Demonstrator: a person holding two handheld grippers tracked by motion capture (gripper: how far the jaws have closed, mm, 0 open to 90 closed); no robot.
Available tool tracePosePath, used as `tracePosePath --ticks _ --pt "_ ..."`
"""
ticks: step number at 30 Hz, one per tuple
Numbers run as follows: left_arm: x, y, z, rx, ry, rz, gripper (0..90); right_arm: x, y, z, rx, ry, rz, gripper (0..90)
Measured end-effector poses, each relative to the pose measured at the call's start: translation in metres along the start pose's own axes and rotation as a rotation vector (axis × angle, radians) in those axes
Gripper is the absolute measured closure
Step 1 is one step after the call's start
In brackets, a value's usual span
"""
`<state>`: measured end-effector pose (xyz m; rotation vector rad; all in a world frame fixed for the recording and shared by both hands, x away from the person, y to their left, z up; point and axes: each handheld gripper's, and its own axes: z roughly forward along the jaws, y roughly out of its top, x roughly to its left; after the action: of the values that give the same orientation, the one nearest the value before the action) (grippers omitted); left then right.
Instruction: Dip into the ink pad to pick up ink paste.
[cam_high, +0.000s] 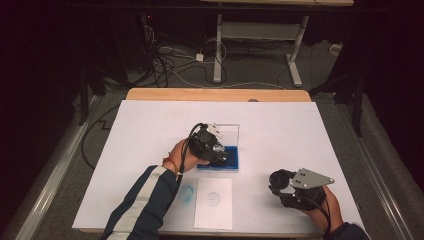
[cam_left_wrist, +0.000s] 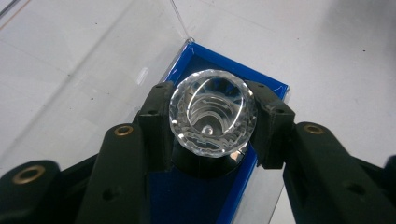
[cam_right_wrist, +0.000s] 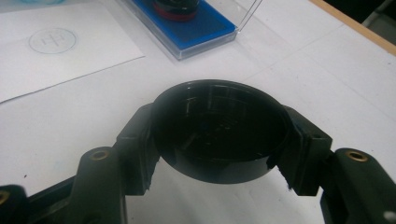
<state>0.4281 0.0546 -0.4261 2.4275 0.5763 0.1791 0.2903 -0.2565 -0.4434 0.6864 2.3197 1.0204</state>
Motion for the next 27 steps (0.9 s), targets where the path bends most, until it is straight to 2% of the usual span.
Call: tracePosePath --ticks 10,17,24,27 --pt "0.0 0.003 -0.001 0.023 0.0 -0.002 54.3 -0.002 -0.001 -0.002 -0.017 -0.019 0.014 38.3" --pt "-0.003 0.01 -0.005 0.07 0.029 0.035 54.4 -0.003 -0.001 -0.002 -0.018 -0.016 0.019 38.3" --pt "-0.002 0.023 -0.034 0.01 0.039 0.041 54.3 -0.004 -0.002 -0.003 -0.018 -0.018 0.023 38.3" --pt "-0.002 0.028 -0.044 0.002 0.06 0.055 54.3 -0.004 -0.001 -0.003 -0.021 -0.021 0.022 38.3"
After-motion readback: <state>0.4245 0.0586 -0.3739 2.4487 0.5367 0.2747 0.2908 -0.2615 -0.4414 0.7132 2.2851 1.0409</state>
